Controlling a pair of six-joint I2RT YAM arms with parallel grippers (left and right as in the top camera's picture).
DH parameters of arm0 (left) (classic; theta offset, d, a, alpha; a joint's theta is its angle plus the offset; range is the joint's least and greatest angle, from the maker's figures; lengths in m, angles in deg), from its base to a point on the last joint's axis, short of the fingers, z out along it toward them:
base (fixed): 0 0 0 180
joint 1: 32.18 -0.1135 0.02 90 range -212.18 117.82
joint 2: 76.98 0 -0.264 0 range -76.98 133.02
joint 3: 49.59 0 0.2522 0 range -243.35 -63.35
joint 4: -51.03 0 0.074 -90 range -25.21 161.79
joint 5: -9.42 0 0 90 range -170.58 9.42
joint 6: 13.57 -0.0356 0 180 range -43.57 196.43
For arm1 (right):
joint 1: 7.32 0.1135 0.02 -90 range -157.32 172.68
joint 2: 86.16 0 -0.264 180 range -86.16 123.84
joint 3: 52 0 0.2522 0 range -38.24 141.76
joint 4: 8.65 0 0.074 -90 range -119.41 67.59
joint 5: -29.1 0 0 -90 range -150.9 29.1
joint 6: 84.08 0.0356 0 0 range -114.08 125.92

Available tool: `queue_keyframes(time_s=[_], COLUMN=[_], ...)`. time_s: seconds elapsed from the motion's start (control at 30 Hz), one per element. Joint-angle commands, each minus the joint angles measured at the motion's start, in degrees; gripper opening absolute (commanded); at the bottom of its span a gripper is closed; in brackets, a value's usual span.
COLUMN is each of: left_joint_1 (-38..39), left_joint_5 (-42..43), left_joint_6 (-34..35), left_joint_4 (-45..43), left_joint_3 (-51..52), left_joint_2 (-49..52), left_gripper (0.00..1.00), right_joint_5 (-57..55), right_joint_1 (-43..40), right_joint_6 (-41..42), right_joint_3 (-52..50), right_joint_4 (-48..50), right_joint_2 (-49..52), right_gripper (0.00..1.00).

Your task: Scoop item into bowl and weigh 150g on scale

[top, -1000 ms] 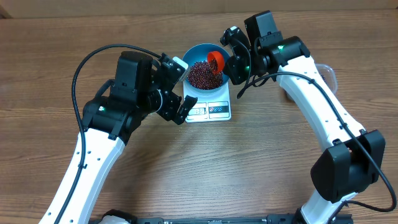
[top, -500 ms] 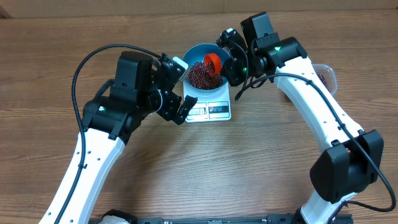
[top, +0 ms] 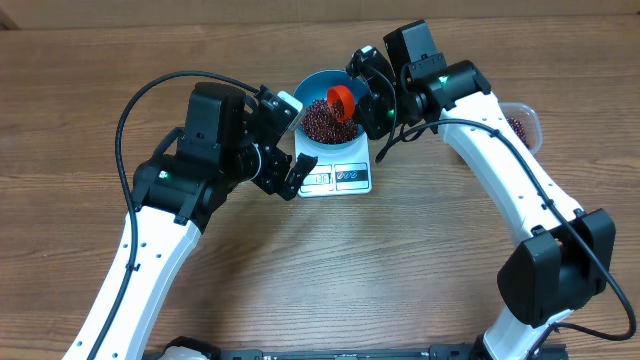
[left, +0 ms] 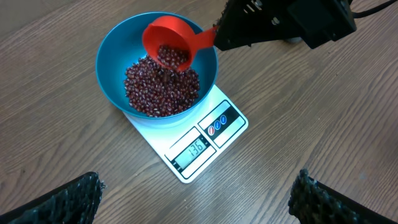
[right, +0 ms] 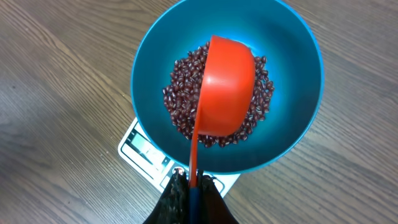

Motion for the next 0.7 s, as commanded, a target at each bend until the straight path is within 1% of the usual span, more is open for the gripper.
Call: queue_keyframes(time_s=[0.0, 0.07, 0.17, 0.2, 0.3, 0.33, 0.47, 0.53, 0.6, 0.63, 0.67], left_joint_1=[0.0, 0.0, 0.0, 0.0, 0.0, 0.0, 0.0, 0.0, 0.0, 0.0, 0.0], left_joint_5=[0.8, 0.8, 0.8, 0.8, 0.8, 0.8, 0.8, 0.8, 0.8, 0.8, 0.8], left_joint_6=[-1.3, -1.3, -1.3, -1.3, -1.3, -1.3, -1.3, -1.3, -1.3, -1.3, -1.3], left_joint_4=[0.0, 0.0, 0.0, 0.0, 0.0, 0.0, 0.0, 0.0, 0.0, 0.0, 0.0], left_joint_3=[-0.8, -0.8, -0.8, -0.8, -0.8, -0.8, -0.8, -0.8, -0.8, -0.8, -0.8], left_joint_2=[-0.7, -0.7, -0.7, -0.7, -0.7, -0.7, -0.7, -0.7, -0.7, -0.7, -0.7], left_gripper=[1.00, 1.00, 1.00, 1.00, 1.00, 1.00, 1.00, 1.00, 1.00, 1.00, 0.99], right_joint_5=[2.0, 0.0, -3.7, -3.1, 0.9, 0.1, -4.3, -1.9, 1.6, 1.2, -0.4], right_joint_1=[0.6, 0.8, 0.7, 0.7, 1.1, 1.1, 0.9, 1.0, 1.4, 1.5, 1.5], right_joint_6=[-3.7, -3.6, 2.1, 2.1, -4.5, -4.5, 2.8, 0.8, -6.3, -7.2, -6.4], right_joint_3=[1.5, 1.5, 1.5, 1.5, 1.5, 1.5, 1.5, 1.5, 1.5, 1.5, 1.5], right_joint_4=[-1.2, -1.1, 0.5, 0.3, -1.6, -1.4, 0.9, 0.3, -1.5, -1.6, -1.2], right_joint_2=[-1.6, -1.6, -1.6, -1.6, -1.6, -1.6, -1.6, -1.6, -1.6, -1.6, -1.6], right_gripper=[0.04, 0.04, 0.04, 0.04, 0.04, 0.04, 0.04, 0.04, 0.04, 0.04, 0.03])
